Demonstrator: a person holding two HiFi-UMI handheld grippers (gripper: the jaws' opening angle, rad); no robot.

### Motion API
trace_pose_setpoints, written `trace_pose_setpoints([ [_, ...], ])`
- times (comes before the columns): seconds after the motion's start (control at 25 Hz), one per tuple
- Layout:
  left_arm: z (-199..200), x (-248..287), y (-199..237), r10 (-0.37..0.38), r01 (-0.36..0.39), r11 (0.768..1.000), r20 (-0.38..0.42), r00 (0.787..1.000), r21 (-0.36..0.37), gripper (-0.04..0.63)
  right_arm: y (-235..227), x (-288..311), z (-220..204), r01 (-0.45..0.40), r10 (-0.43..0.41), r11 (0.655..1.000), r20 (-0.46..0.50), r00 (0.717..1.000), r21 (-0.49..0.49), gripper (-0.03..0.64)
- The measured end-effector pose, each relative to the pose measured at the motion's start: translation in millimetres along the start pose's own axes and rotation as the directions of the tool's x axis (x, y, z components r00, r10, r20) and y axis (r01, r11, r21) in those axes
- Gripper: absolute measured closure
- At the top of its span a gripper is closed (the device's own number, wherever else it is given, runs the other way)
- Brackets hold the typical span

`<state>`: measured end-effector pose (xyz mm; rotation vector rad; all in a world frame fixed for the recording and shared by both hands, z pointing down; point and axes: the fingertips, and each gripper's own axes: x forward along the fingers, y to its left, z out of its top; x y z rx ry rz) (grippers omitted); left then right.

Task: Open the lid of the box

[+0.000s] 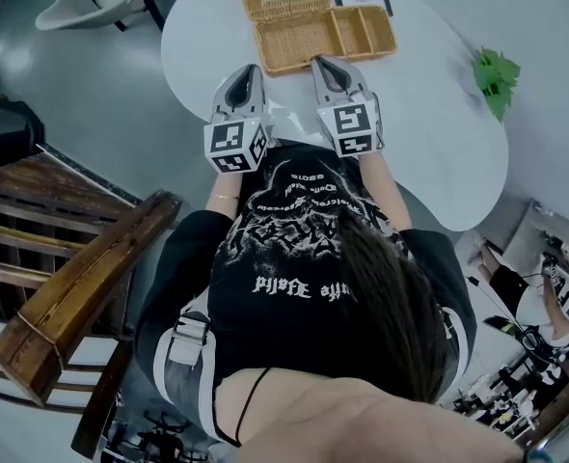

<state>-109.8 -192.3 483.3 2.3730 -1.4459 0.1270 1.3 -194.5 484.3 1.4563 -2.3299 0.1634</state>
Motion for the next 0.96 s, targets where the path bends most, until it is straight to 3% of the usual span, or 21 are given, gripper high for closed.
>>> trace_pose_setpoints([
  [0.96,-8.2,6.4,-12.3,-0.025,0.025,0.999,-0.019,1.0,0.021,0.568,-7.9,-3.7,1.6,0.001,0.0,0.999,0.022,1.0,-0.044,0.592],
])
